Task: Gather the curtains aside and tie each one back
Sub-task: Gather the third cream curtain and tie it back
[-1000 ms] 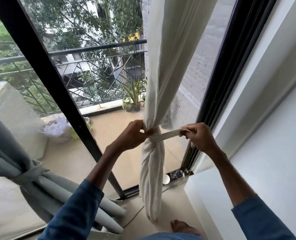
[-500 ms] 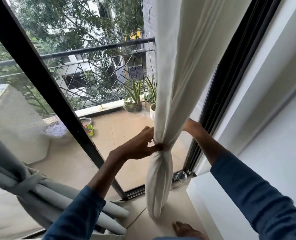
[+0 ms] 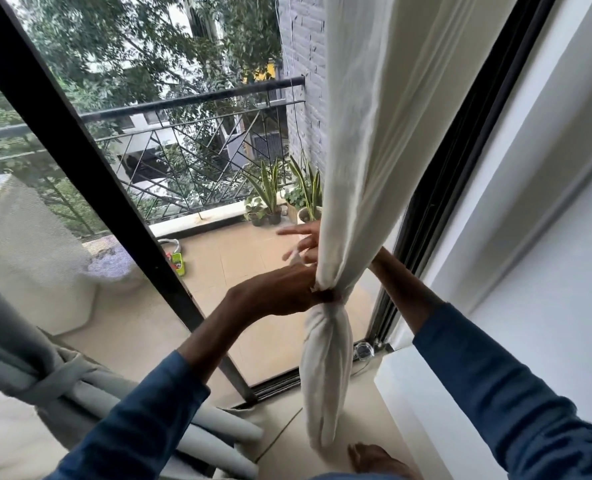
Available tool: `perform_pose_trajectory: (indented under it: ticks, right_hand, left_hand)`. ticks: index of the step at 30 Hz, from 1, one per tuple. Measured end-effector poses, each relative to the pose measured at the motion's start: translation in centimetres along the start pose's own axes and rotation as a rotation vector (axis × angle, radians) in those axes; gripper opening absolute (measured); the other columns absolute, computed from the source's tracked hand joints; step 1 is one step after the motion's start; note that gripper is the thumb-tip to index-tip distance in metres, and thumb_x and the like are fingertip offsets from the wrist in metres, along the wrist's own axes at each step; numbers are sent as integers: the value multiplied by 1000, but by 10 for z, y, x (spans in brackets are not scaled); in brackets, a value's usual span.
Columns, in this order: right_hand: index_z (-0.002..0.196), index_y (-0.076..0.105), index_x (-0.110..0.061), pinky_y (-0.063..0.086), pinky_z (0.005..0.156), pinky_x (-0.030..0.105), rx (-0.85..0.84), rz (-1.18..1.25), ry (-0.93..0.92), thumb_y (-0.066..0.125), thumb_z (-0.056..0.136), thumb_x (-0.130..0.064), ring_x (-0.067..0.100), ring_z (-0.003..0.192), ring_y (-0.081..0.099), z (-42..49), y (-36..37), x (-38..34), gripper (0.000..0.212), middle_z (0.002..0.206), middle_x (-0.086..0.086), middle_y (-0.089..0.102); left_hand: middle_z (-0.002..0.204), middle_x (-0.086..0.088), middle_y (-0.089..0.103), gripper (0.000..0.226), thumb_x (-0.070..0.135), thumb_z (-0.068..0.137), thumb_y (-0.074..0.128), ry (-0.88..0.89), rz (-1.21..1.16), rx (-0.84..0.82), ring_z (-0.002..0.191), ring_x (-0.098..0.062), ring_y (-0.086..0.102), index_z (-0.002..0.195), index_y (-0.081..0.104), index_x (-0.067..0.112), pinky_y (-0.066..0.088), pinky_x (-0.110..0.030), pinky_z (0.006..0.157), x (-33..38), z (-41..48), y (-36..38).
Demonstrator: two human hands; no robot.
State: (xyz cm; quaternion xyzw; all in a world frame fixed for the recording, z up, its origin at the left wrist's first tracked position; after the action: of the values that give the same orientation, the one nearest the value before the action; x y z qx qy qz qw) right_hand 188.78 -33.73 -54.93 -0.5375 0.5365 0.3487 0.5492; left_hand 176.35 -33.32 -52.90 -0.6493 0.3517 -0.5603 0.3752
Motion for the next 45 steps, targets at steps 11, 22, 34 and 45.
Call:
perform_pose_trajectory:
  ticks: [11,22,34,45]
  right_hand:
    - [137,56,3,52,104,47,-158,164,-33,57,99,2,31,122,62,-62,33,40,38,135,22,63]
    - [112,78,-26,60,91,47,320,56,-137,82,83,-31,24,98,76,-66,28,38,30,96,2,80]
    - [108,77,-30,60,89,52,527,6,-56,78,83,-28,14,88,77,-59,13,53,25,88,-5,80]
    - [111,77,-25,60,89,47,528,-101,-67,78,88,-23,12,87,76,-47,3,52,23,91,-4,80]
  left_hand:
    - [54,13,62,42,64,96,45,-81,-54,82,49,-1,59,72,57,31,42,-11,47,-36,1,-18]
    - [57,-4,68,62,64,93,49,-175,123,102,56,-24,63,67,66,10,52,-41,61,-40,-7,-21]
    - [78,10,72,20,37,92,61,-184,10,397,66,-9,61,112,56,32,48,-30,63,-27,-60,-37]
    - [98,8,74,21,20,89,75,-133,-397,384,79,-14,69,110,74,19,61,-31,66,-10,-50,-21]
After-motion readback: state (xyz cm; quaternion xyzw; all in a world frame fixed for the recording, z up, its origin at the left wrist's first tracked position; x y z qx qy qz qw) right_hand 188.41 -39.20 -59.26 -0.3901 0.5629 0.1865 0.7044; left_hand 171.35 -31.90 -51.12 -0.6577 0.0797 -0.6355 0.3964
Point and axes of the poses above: each hand's wrist, its own z-axis towards the middle knuckle, its own y-axis out of the palm, x = y × z, the point moved 9 cm from there along z, towards the middle knuckle
